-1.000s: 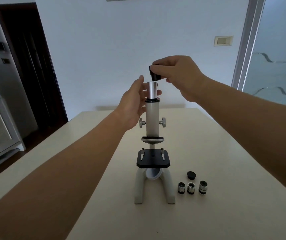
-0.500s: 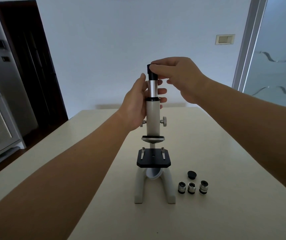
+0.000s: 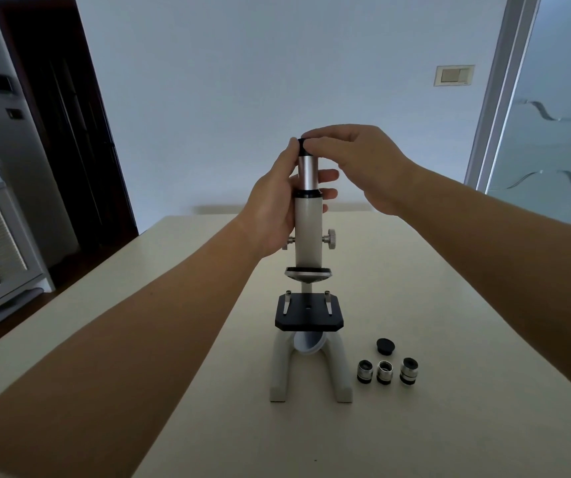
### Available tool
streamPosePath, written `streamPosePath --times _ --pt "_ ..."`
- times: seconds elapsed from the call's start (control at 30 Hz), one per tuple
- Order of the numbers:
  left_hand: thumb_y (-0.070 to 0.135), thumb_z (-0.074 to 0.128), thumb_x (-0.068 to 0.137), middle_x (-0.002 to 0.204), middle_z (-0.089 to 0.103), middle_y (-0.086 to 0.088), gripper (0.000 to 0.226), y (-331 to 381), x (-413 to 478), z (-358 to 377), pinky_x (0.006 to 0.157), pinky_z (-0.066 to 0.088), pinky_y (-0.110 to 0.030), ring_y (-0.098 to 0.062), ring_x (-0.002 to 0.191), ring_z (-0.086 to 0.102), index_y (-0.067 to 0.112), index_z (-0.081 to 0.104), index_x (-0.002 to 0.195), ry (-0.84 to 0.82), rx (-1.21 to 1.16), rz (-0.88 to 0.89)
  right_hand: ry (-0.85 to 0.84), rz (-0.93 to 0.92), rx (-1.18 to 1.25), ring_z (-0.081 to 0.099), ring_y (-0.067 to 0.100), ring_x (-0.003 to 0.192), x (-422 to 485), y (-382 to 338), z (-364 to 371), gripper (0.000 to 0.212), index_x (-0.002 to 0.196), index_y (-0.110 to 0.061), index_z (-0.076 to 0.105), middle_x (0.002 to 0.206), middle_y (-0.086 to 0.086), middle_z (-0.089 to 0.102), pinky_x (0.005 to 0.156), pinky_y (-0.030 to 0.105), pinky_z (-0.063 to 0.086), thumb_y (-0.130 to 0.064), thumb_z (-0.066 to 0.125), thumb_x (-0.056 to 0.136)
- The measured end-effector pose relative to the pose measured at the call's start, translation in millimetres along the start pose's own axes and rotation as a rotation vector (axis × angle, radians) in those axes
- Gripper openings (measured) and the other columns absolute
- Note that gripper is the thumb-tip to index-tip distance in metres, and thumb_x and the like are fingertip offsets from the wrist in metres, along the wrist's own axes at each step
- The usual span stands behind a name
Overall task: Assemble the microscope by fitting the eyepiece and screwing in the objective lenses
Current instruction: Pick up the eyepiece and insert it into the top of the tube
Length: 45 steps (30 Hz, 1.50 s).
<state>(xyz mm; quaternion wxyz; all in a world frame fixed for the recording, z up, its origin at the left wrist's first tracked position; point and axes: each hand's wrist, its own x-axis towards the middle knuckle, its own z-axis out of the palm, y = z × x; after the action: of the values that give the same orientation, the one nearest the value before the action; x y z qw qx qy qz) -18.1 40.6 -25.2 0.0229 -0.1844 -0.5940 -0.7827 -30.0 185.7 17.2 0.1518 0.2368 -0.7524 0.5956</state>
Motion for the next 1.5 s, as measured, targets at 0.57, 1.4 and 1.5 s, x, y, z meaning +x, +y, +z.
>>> streamPosePath --times 0.57,1.4,1.5 --pt "0.026 0.060 0.094 0.093 0.072 -0.005 0.024 -9.0 -0.6 -0.7 0.080 0.052 -0.042 -0.022 0.080 0.068 0.015 0.060 0.116 0.011 0.003 0.064 0.036 0.087 0.068 0.065 0.006 0.067 -3.9 -1.8 19.0 0.021 0.094 -0.021 0.063 0.090 -0.004 0.068 0.057 0.021 0.050 -0.041 0.070 0.088" --pt "0.041 0.049 0.097 0.090 0.072 -0.009 0.030 -3.6 -3.4 1.8 0.084 0.047 -0.043 -0.026 0.080 0.065 0.021 0.071 0.092 0.069 -0.048 -0.008 0.076 0.082 0.069 0.062 0.001 0.057 -8.1 -4.4 31.8 0.012 0.101 -0.025 0.058 0.082 -0.011 0.062 0.051 0.019 0.044 -0.035 0.054 0.095" --pt "0.041 0.049 0.100 0.089 0.072 -0.009 0.032 -3.7 -3.5 0.9 0.086 0.049 -0.043 -0.024 0.078 0.068 0.021 0.072 0.088 0.062 -0.036 0.005 0.054 0.072 0.092 0.062 0.008 0.073 -8.9 -2.3 33.9 0.015 0.103 -0.025 0.060 0.084 -0.009 0.062 0.064 0.024 0.047 -0.032 0.049 0.097"
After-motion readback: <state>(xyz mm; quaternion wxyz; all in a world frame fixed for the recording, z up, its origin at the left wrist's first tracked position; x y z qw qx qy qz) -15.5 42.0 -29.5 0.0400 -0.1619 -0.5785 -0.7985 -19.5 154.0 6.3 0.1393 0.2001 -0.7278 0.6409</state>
